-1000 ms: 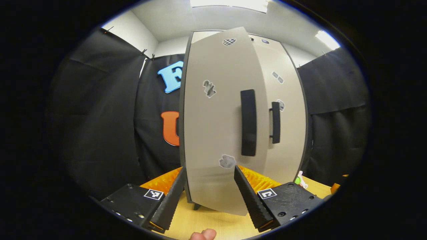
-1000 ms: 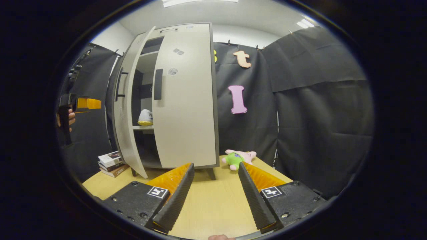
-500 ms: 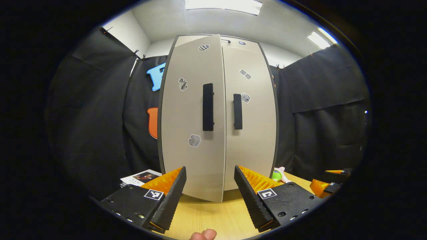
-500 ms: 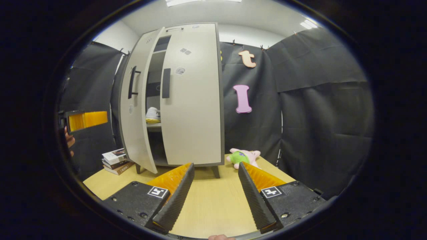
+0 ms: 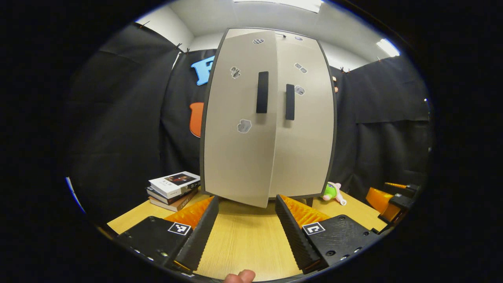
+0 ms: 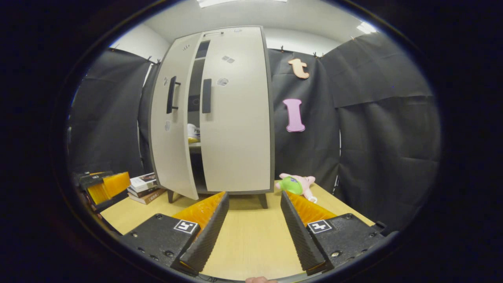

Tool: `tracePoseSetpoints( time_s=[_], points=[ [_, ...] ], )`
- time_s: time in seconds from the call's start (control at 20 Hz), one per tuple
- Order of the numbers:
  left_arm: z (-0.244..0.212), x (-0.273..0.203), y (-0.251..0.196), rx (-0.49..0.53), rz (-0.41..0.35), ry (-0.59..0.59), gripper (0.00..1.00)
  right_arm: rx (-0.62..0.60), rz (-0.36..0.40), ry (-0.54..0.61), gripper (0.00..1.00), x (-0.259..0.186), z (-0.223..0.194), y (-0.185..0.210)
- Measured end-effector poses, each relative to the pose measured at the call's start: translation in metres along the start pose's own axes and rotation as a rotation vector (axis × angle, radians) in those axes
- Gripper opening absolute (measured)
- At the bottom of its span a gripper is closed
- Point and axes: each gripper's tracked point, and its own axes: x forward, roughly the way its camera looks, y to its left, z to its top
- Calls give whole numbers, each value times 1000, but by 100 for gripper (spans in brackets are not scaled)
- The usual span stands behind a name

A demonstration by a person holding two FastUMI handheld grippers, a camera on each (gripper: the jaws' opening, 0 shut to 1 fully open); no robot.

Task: Grab one shoe with the right hand and put it into the shoe cabinet, grab the other shoe with the left hand and put it into the shoe cabinet; then close the right door with the right hand and the left door with the left hand.

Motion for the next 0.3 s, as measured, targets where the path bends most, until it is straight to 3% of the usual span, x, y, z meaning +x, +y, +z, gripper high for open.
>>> tracePoseSetpoints(
  time_s=[0.3],
  points=[
    [7,3,-1,-6,7,-10,89,-12,21,-23,87,3,3,6]
  ],
)
